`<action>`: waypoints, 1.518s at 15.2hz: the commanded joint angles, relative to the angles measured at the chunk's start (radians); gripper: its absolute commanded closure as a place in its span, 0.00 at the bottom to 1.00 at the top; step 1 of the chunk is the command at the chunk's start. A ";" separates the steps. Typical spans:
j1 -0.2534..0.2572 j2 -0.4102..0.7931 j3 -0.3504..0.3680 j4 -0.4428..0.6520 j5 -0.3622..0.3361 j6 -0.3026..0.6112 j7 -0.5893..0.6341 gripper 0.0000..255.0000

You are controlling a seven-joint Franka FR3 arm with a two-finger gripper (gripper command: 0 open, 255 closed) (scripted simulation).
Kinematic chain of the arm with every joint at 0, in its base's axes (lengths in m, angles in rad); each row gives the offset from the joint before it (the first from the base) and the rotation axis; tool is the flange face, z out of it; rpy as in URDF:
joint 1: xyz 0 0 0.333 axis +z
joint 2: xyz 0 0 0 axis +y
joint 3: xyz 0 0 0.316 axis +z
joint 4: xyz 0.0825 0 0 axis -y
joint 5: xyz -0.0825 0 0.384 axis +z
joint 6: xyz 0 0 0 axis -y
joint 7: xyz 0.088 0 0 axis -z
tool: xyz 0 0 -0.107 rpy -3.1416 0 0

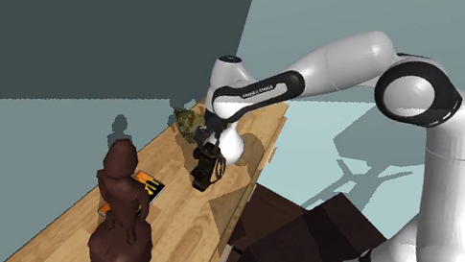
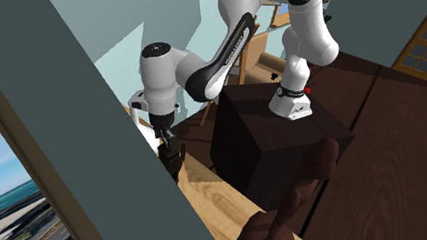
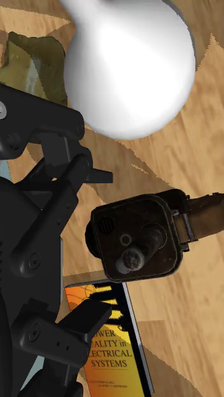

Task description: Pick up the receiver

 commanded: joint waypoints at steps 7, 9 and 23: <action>0.017 0.101 -0.009 0.050 -0.015 0.052 0.010 0.00; 0.017 0.107 -0.010 0.051 -0.016 0.056 0.010 0.00; 0.014 0.077 -0.006 0.045 -0.012 0.032 0.008 1.00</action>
